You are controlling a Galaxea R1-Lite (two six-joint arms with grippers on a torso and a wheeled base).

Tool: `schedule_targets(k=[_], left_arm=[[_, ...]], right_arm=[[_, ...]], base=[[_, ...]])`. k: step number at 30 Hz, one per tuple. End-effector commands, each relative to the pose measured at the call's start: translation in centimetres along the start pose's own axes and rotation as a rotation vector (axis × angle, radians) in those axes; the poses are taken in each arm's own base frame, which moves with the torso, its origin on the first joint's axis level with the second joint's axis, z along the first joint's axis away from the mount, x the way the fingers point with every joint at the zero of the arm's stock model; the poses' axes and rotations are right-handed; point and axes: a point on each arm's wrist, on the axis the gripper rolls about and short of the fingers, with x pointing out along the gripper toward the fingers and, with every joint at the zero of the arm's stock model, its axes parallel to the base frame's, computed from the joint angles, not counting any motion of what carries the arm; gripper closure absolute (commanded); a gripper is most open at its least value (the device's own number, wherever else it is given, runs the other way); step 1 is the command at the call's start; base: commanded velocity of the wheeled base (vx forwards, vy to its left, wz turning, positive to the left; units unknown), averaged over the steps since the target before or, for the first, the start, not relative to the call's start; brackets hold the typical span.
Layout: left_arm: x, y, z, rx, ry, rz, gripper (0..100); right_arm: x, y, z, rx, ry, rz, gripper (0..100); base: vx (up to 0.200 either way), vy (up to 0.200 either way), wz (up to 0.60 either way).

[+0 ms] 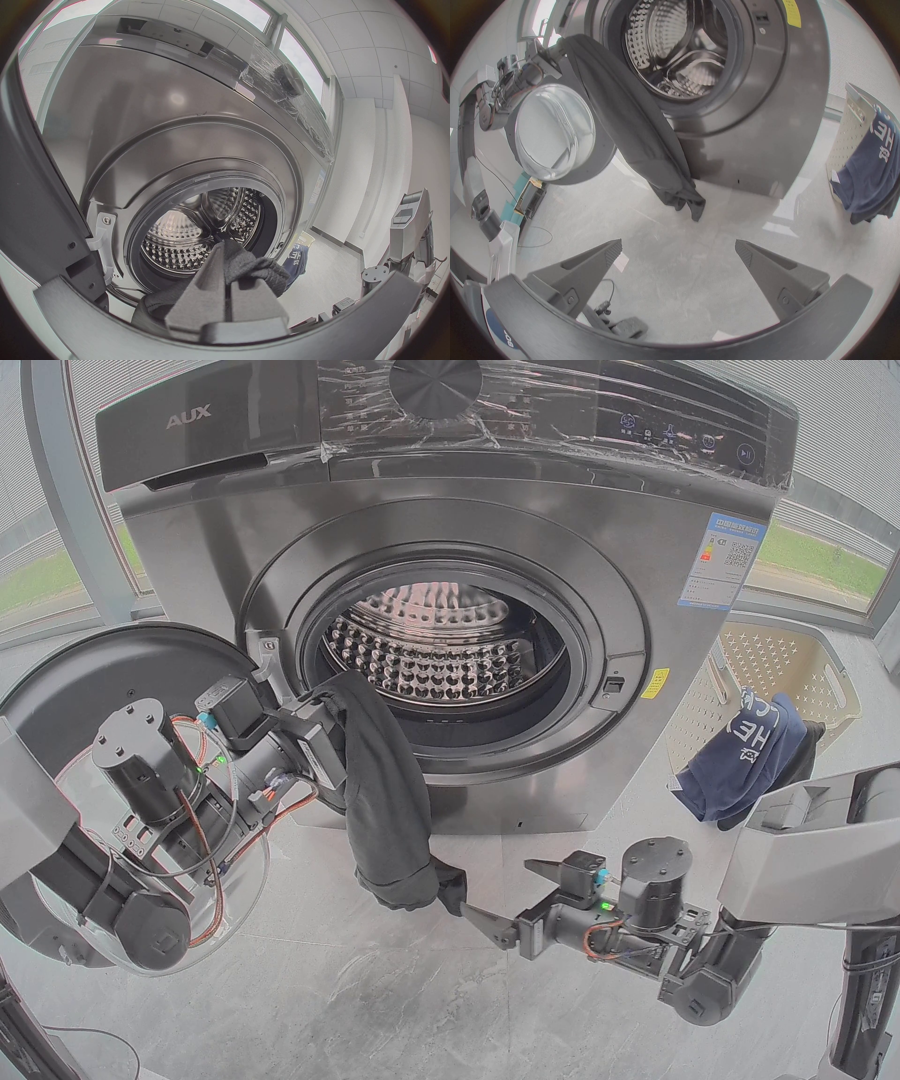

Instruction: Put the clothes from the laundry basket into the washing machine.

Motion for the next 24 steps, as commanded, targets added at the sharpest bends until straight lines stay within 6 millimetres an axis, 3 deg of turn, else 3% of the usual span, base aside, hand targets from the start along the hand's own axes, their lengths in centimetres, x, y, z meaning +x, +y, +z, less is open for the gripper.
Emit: schedule_targets(k=[1,8,16,24], left_arm=[[0.1,-0.1,-0.2,-0.001,0.004,-0.002,100],[0.2,0.0,0.0,0.000,-0.004,-0.002,100],[0.2,0.0,0.0,0.000,-0.004,-0.002,100],[0.2,-0.1,0.1,0.000,-0.007,-0.002,100]], right_arm=[[3.7,3.5,1.5,-0.047,-0.106,0.116,0],[8.5,4.9,2.5,-0.055,-0.191,0.153,0],[10.7,6.9,2.7,-0.059,-0.187,0.183,0],[13.9,6.3,2.6,-0.068,-0.210,0.107,0]], base=[[0.000,0.000,0.00],[0.000,0.000,0.00],[0.000,0.000,0.00],[0.000,0.000,0.00]])
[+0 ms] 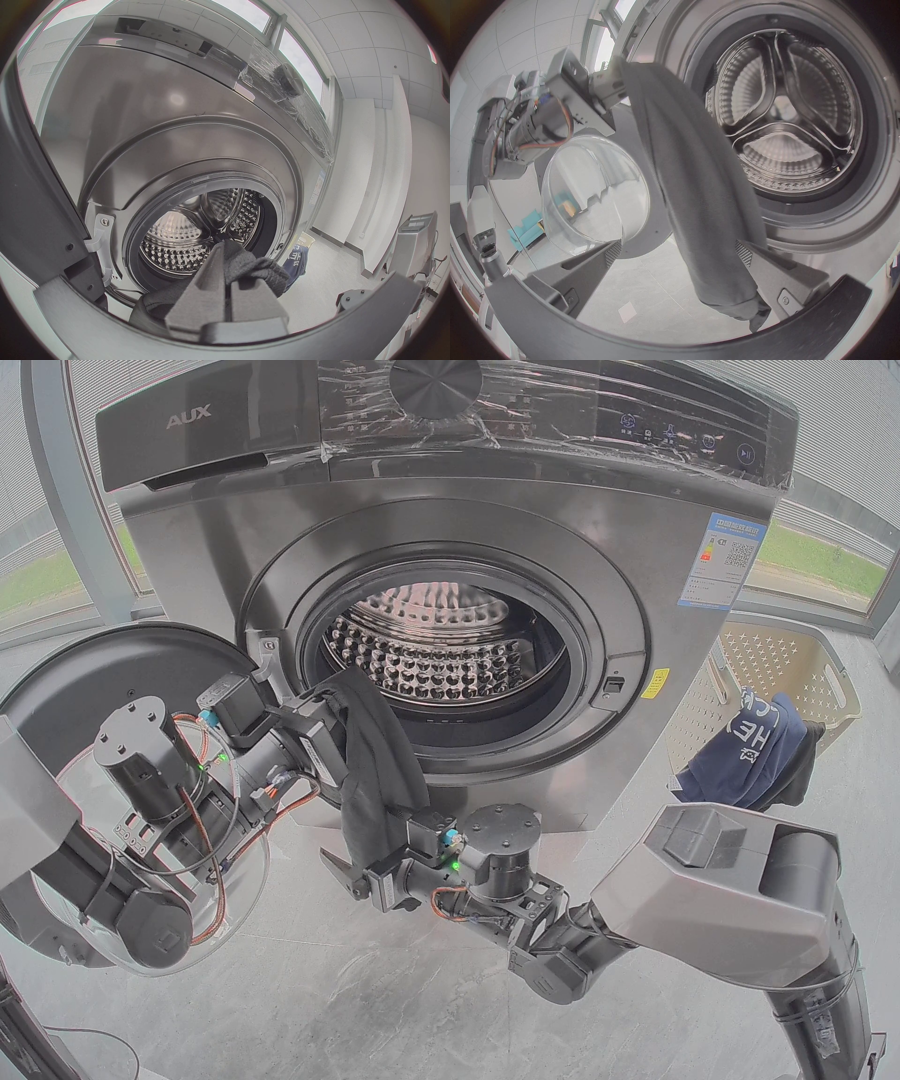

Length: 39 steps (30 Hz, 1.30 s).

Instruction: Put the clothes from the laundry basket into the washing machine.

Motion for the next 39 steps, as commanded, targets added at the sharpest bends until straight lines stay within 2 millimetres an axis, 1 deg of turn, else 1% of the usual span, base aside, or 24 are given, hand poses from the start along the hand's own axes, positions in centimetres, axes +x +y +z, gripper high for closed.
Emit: schedule_targets(k=[1,5,12,13,18,19,20,21,22,23,24,25,28,29,33,34,35,39], left_arm=[[0.0,0.0,0.0,0.000,-0.001,0.000,100],[0.0,0.0,0.0,-0.001,0.000,0.000,100],[0.0,0.0,-0.1,-0.001,0.002,0.000,100],[0.0,0.0,0.0,-0.001,0.000,0.000,100],[0.0,0.2,-0.1,0.001,0.003,0.006,100],[0.0,0.3,-0.1,0.002,0.003,0.009,100],[0.0,0.3,-0.1,0.002,0.003,0.009,100],[0.0,0.3,-0.1,0.002,0.003,0.009,100],[0.0,0.3,-0.1,0.002,0.003,0.009,100],[0.0,0.4,-0.1,0.002,0.002,0.012,100],[0.0,0.4,-0.1,0.002,0.002,0.012,100],[0.0,0.4,-0.1,0.003,0.002,0.013,100],[-0.1,0.5,-0.1,0.003,0.003,0.015,100],[-0.1,0.5,-0.1,0.003,0.003,0.015,100],[-0.1,1.0,0.0,0.009,0.002,0.031,100],[-0.1,1.1,0.0,0.010,0.002,0.034,100],[-0.1,1.2,0.0,0.011,0.003,0.036,100],[-0.1,1.2,0.0,0.011,0.002,0.037,100]], right_arm=[[2.1,-0.8,-1.5,-0.005,-0.002,-0.048,0],[2.6,-1.3,-1.2,-0.003,-0.021,-0.096,0],[2.6,-2.1,-1.0,0.004,-0.018,-0.144,0],[2.6,-2.2,-0.9,0.004,-0.021,-0.145,100],[2.1,-2.7,-0.2,0.008,-0.027,-0.157,100],[1.5,-2.6,0.4,0.008,-0.025,-0.158,100],[1.4,-2.6,0.5,0.008,-0.025,-0.158,100],[0.7,-2.6,1.2,0.008,-0.024,-0.159,100],[0.6,-2.6,1.4,0.008,-0.025,-0.158,100],[-0.5,-2.5,2.3,0.007,-0.024,-0.159,100],[-0.9,-2.5,2.7,0.007,-0.025,-0.159,100],[-1.9,-2.6,3.5,0.006,-0.027,-0.165,100],[-3.6,-3.3,4.6,0.002,-0.017,-0.180,100],[-3.7,-3.4,4.7,0.002,-0.015,-0.183,100],[-6.0,-5.1,5.6,0.000,0.006,-0.205,100],[-6.0,-5.1,5.6,0.000,0.006,-0.205,100],[-6.9,-5.7,5.8,-0.002,0.006,-0.202,100],[-7.6,-6.5,5.6,-0.005,-0.011,-0.206,100]], base=[[0.000,0.000,0.00],[0.000,0.000,0.00],[0.000,0.000,0.00],[0.000,0.000,0.00],[0.000,0.000,0.00],[0.000,0.000,0.00],[0.000,0.000,0.00],[0.000,0.000,0.00],[0.000,0.000,0.00],[0.000,0.000,0.00],[0.000,0.000,0.00],[0.000,0.000,0.00],[0.000,0.000,0.00],[0.000,0.000,0.00],[0.000,0.000,0.00],[0.000,0.000,0.00],[0.000,0.000,0.00],[0.000,0.000,0.00]])
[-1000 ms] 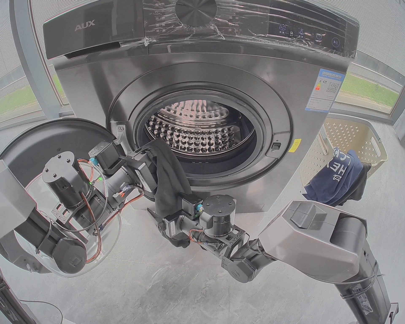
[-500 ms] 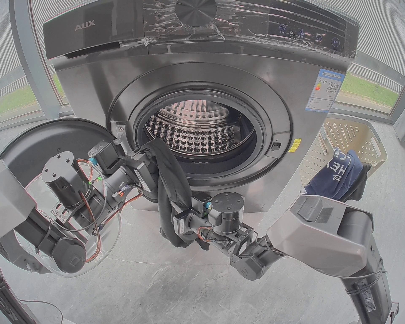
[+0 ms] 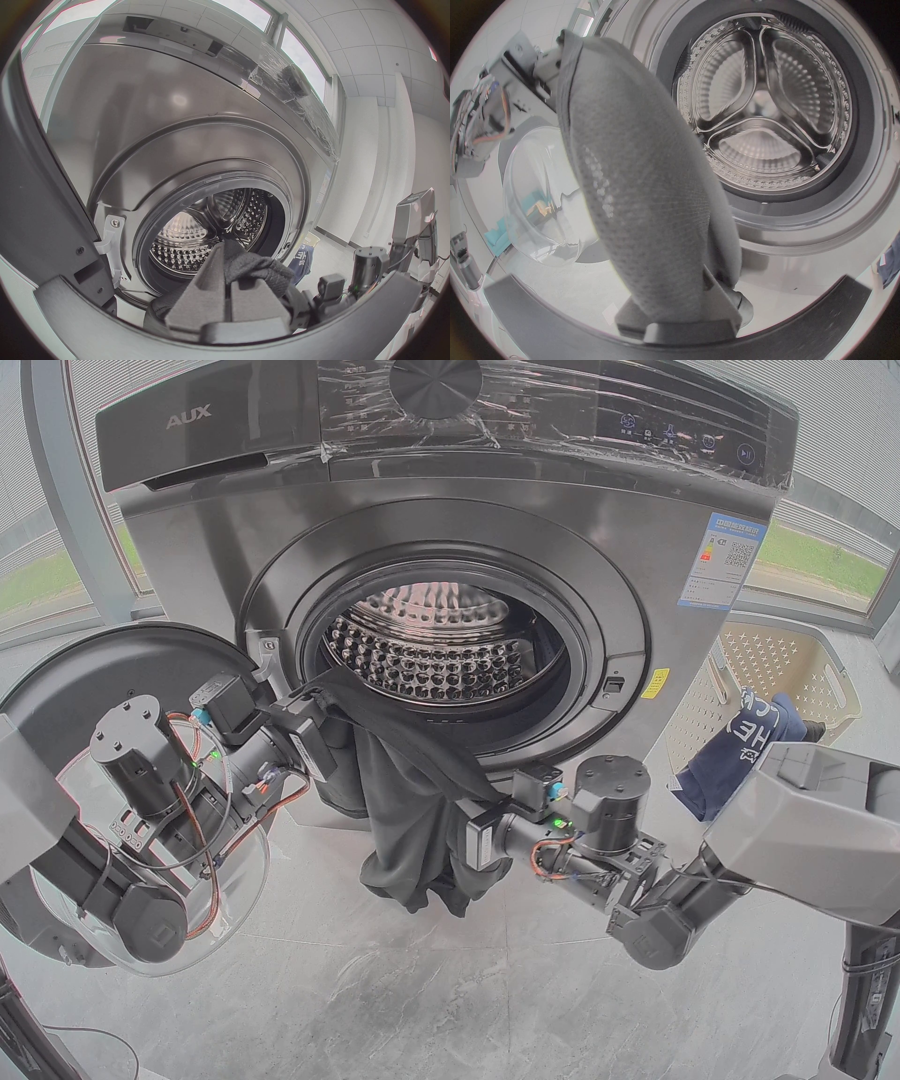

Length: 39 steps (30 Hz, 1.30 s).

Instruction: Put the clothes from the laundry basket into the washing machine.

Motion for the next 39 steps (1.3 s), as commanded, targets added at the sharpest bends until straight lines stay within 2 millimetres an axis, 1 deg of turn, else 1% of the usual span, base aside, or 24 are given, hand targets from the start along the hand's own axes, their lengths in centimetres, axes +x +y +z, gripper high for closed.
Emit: schedule_targets(k=[1,4,9,10,13,14,18,20,23,29,34,37,39], left_arm=[[0.0,0.3,0.0,0.002,-0.001,0.007,100],[0.0,0.2,0.1,0.002,-0.004,0.007,100],[-0.1,0.0,0.2,0.001,-0.007,0.001,100],[-0.1,-0.1,0.2,0.000,-0.008,-0.002,100],[-0.1,-0.3,0.4,-0.002,-0.011,-0.009,100],[-0.1,-0.6,0.4,-0.005,-0.010,-0.019,100],[-0.1,-1.0,0.2,-0.010,-0.006,-0.030,100],[-0.2,-1.0,0.2,-0.010,-0.004,-0.030,100],[-0.1,-1.1,0.2,-0.010,-0.005,-0.033,100],[-0.2,-1.1,0.2,-0.010,-0.004,-0.033,100],[-0.1,-1.1,0.2,-0.010,-0.005,-0.033,100],[-0.1,-1.1,0.0,-0.011,-0.001,-0.034,100],[0.0,-1.2,0.0,-0.012,-0.002,-0.037,100]], right_arm=[[-1.4,-1.4,1.4,-0.002,-0.030,-0.024,100],[-1.6,-1.7,1.0,-0.001,-0.020,-0.030,100],[-1.5,-2.2,1.0,-0.007,-0.015,-0.044,100],[-1.4,-2.3,1.0,-0.011,-0.019,-0.047,0],[-0.6,-3.3,0.7,-0.022,-0.022,-0.071,0],[0.2,-4.1,0.3,-0.025,-0.026,-0.089,0],[1.8,-5.9,-0.9,-0.033,-0.010,-0.128,0],[2.4,-6.4,-1.4,-0.034,-0.011,-0.139,0],[2.8,-6.5,-1.6,-0.035,-0.016,-0.137,0],[2.9,-5.7,-2.0,-0.035,-0.011,-0.121,0],[2.9,-4.5,-1.9,-0.034,-0.013,-0.095,0],[2.8,-2.8,-2.0,-0.035,-0.003,-0.056,0],[2.9,-2.0,-2.1,-0.036,-0.001,-0.040,0]], base=[[0.000,0.000,0.00],[0.000,0.000,0.00],[0.000,0.000,0.00],[0.000,0.000,0.00],[0.000,0.000,0.00],[0.000,0.000,0.00],[0.000,0.000,0.00],[0.000,0.000,0.00],[0.000,0.000,0.00],[0.000,0.000,0.00],[0.000,0.000,0.00],[0.000,0.000,0.00],[0.000,0.000,0.00]])
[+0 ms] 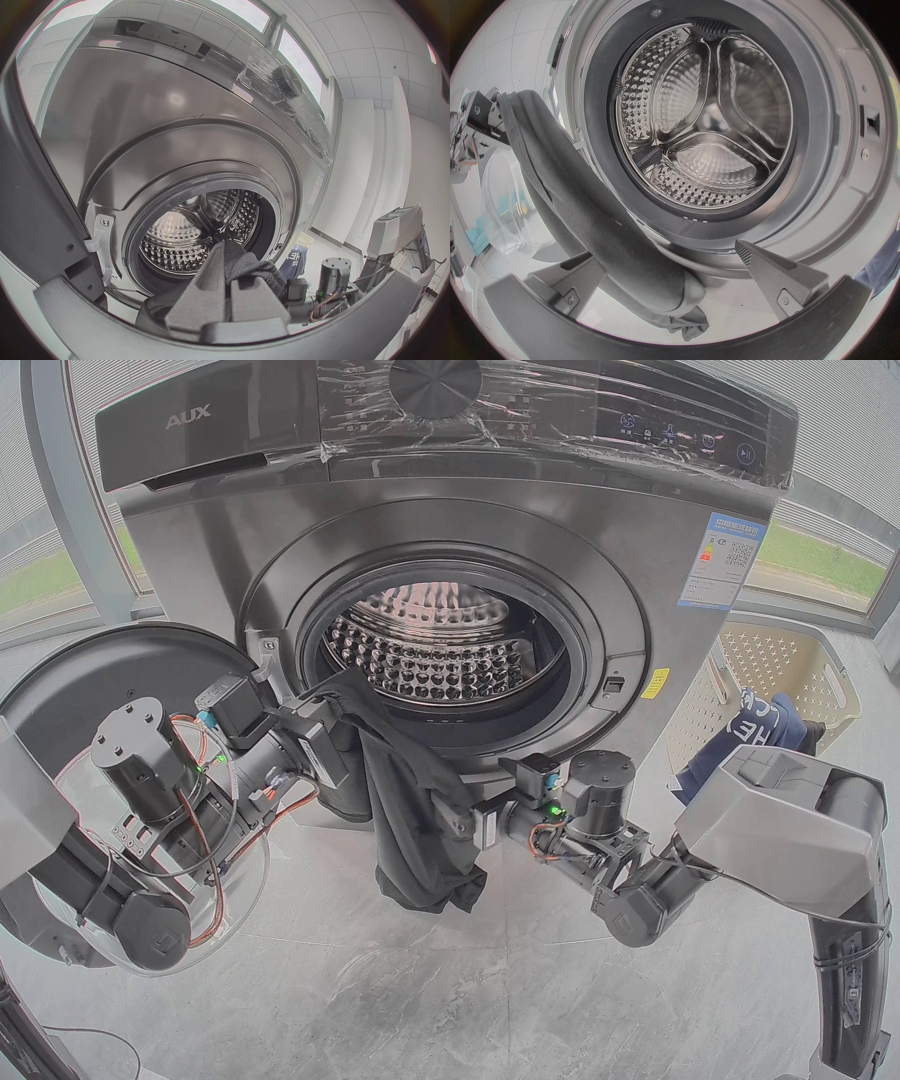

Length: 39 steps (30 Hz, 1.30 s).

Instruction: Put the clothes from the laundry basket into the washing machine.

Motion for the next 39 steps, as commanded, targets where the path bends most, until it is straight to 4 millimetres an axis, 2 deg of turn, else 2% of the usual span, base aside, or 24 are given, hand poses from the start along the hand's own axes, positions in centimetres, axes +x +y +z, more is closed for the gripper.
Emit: schedule_targets(k=[1,4,10,17,20,23,31,39], left_arm=[[0.1,-0.1,-0.1,-0.002,0.002,-0.003,100],[0.1,-0.2,-0.2,-0.003,0.003,-0.005,100],[0.1,-0.1,-0.1,-0.002,0.000,-0.004,100],[0.0,-0.1,0.1,-0.001,-0.003,-0.002,100],[0.0,-0.1,0.1,-0.001,-0.003,-0.002,100],[0.1,-0.1,0.0,0.000,-0.003,-0.002,100],[0.1,0.1,0.1,0.001,-0.006,0.002,100],[0.0,0.1,0.1,0.001,-0.003,0.002,100]], right_arm=[[0.0,1.7,-0.1,-0.001,0.007,0.037,0],[0.7,2.5,-0.5,0.000,0.004,0.052,0],[2.6,2.5,-2.0,0.003,0.000,0.049,0],[3.4,2.5,-2.6,0.007,-0.002,0.026,0],[3.3,2.0,-2.7,0.008,0.002,0.015,0],[2.9,0.2,-2.1,0.009,-0.001,-0.025,0],[1.4,-3.3,0.4,0.002,-0.034,-0.101,0],[1.1,-3.8,1.0,0.000,-0.045,-0.111,0]], base=[[0.000,0.000,0.00],[0.000,0.000,0.00],[0.000,0.000,0.00],[0.000,0.000,0.00],[0.000,0.000,0.00],[0.000,0.000,0.00],[0.000,0.000,0.00],[0.000,0.000,0.00]])
